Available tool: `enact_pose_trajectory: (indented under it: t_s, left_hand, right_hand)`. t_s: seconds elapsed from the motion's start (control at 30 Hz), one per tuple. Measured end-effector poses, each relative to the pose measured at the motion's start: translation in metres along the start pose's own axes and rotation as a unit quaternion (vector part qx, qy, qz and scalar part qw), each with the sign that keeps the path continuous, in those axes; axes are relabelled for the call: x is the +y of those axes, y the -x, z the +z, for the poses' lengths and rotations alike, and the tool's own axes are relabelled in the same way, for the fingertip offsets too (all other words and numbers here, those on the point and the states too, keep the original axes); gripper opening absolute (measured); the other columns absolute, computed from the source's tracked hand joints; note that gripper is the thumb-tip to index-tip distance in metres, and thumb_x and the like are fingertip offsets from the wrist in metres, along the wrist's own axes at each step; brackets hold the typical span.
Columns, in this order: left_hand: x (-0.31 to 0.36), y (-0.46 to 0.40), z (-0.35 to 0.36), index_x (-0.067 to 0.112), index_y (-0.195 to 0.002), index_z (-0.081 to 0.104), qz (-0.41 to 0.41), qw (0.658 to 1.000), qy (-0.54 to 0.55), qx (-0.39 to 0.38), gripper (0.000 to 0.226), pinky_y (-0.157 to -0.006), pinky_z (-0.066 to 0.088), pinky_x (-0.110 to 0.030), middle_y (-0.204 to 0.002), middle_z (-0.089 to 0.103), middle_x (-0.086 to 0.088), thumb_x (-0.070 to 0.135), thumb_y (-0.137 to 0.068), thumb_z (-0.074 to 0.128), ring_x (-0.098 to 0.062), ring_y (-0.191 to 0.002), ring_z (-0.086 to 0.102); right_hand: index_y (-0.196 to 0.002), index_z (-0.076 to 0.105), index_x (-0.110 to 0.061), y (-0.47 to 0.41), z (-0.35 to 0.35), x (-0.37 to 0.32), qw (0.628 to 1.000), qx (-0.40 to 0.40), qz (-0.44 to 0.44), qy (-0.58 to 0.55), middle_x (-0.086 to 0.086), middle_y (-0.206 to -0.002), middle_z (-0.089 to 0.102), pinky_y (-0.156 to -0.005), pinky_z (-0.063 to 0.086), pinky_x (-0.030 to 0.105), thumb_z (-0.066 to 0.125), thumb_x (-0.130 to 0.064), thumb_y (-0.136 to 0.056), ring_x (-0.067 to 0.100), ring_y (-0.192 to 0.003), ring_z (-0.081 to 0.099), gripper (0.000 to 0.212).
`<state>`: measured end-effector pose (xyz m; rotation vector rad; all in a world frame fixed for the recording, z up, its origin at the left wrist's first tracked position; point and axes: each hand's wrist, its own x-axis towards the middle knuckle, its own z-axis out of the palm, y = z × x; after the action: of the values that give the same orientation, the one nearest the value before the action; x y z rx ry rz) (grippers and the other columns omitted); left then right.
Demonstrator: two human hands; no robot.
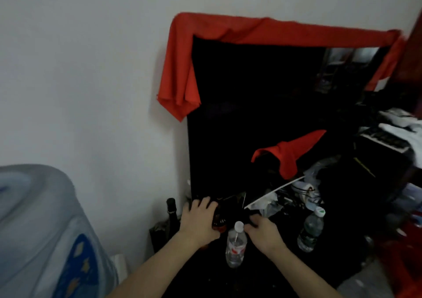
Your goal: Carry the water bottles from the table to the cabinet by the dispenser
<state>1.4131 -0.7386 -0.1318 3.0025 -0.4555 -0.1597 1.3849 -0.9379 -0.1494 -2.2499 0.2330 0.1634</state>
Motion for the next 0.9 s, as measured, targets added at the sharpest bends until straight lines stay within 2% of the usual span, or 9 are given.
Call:
enact_pose_trajectory:
  t_s: [0.1, 0.17, 0.27, 0.3, 0.37, 0.43, 0.5, 0.73, 0.9]
  left_hand:
    - [0.004, 0.039, -0.038, 0.028, -0.155, 0.03, 0.027, 0.996, -0.033, 0.079, 0.081, -0.124, 0.018, -0.051, -0.166, 0.023, 0.0, 0.051, -0.086, 0.064, -0.028, -0.15, 0.024]
    - [0.006, 0.069, -0.059, 0.027, -0.155, 0.029, 0.034, 0.989, -0.062, 0.133, 0.079, -0.123, 0.014, -0.052, -0.166, 0.02, -0.001, 0.052, -0.088, 0.062, -0.028, -0.152, 0.021]
    - [0.004, 0.12, -0.079, 0.025, -0.155, 0.029, 0.019, 0.979, -0.071, 0.188, 0.076, -0.122, 0.013, -0.053, -0.167, 0.019, -0.003, 0.051, -0.09, 0.061, -0.029, -0.153, 0.02]
    - [0.001, 0.138, -0.083, 0.024, -0.153, 0.033, 0.016, 0.977, -0.07, 0.203, 0.077, -0.122, 0.016, -0.054, -0.166, 0.023, -0.004, 0.05, -0.088, 0.064, -0.031, -0.151, 0.025]
    - [-0.008, 0.173, -0.088, 0.021, -0.141, 0.052, 0.014, 0.972, -0.074, 0.221, 0.079, -0.114, 0.033, -0.057, -0.155, 0.044, -0.009, 0.049, -0.072, 0.078, -0.035, -0.14, 0.046]
    - [-0.02, 0.205, -0.091, 0.018, -0.124, 0.067, 0.005, 0.969, -0.083, 0.234, 0.08, -0.101, 0.048, -0.058, -0.139, 0.062, -0.011, 0.047, -0.053, 0.089, -0.038, -0.122, 0.063]
    - [-0.032, 0.235, -0.1, 0.017, -0.123, 0.069, -0.024, 0.964, -0.085, 0.252, 0.081, -0.099, 0.05, -0.059, -0.137, 0.064, -0.013, 0.046, -0.05, 0.093, -0.038, -0.121, 0.063]
    - [-0.07, 0.329, -0.146, 0.012, -0.13, 0.063, -0.139, 0.92, -0.114, 0.349, 0.08, -0.105, 0.042, -0.063, -0.147, 0.054, -0.019, 0.036, -0.059, 0.091, -0.044, -0.13, 0.055]
    - [-0.079, 0.398, -0.145, 0.013, -0.13, 0.064, -0.226, 0.896, -0.145, 0.354, 0.075, -0.107, 0.04, -0.062, -0.15, 0.052, -0.018, 0.042, -0.064, 0.086, -0.043, -0.133, 0.054]
  right_hand:
    - [-0.124, 0.059, -0.014, 0.044, -0.013, -0.036, 0.994, 0.041, -0.074, 0.064, -0.006, -0.086, 0.062, -0.048, 0.037, 0.016, 0.06, -0.024, -0.094, 0.002, -0.059, 0.05, 0.031]
    - [-0.138, 0.05, -0.015, 0.078, -0.017, -0.059, 0.985, 0.052, -0.097, 0.134, 0.004, -0.117, 0.061, -0.054, 0.038, 0.021, 0.058, -0.029, -0.096, 0.009, -0.067, 0.053, 0.044]
    - [-0.147, 0.04, -0.018, 0.126, -0.012, -0.089, 0.961, 0.084, -0.119, 0.237, 0.005, -0.152, 0.04, -0.091, 0.05, 0.035, 0.053, -0.038, -0.098, 0.022, -0.12, 0.055, 0.055]
    - [-0.151, 0.035, -0.02, 0.141, -0.008, -0.096, 0.951, 0.099, -0.125, 0.266, 0.004, -0.159, 0.031, -0.108, 0.041, 0.042, 0.051, -0.042, -0.098, 0.023, -0.138, 0.041, 0.059]
    - [-0.155, 0.027, -0.025, 0.17, -0.001, -0.108, 0.936, 0.116, -0.139, 0.302, 0.001, -0.165, 0.018, -0.121, 0.019, 0.049, 0.047, -0.045, -0.098, 0.023, -0.151, 0.017, 0.063]
    - [-0.156, 0.024, -0.027, 0.198, 0.004, -0.122, 0.924, 0.125, -0.168, 0.32, 0.0, -0.166, 0.012, -0.123, 0.009, 0.052, 0.046, -0.046, -0.098, 0.022, -0.153, 0.009, 0.065]
    - [-0.155, 0.024, -0.027, 0.222, 0.01, -0.137, 0.909, 0.143, -0.208, 0.33, 0.0, -0.166, 0.013, -0.122, 0.006, 0.053, 0.049, -0.046, -0.096, 0.022, -0.153, 0.009, 0.067]
    - [-0.141, 0.05, -0.023, 0.273, 0.029, -0.204, 0.845, 0.192, -0.379, 0.325, 0.007, -0.154, 0.043, -0.111, 0.032, 0.059, 0.065, -0.043, -0.08, 0.03, -0.141, 0.042, 0.066]
    - [-0.14, 0.052, -0.022, 0.302, 0.064, -0.242, 0.823, 0.136, -0.481, 0.27, 0.01, -0.152, 0.046, -0.105, 0.04, 0.062, 0.052, -0.048, -0.08, 0.031, -0.136, 0.048, 0.066]
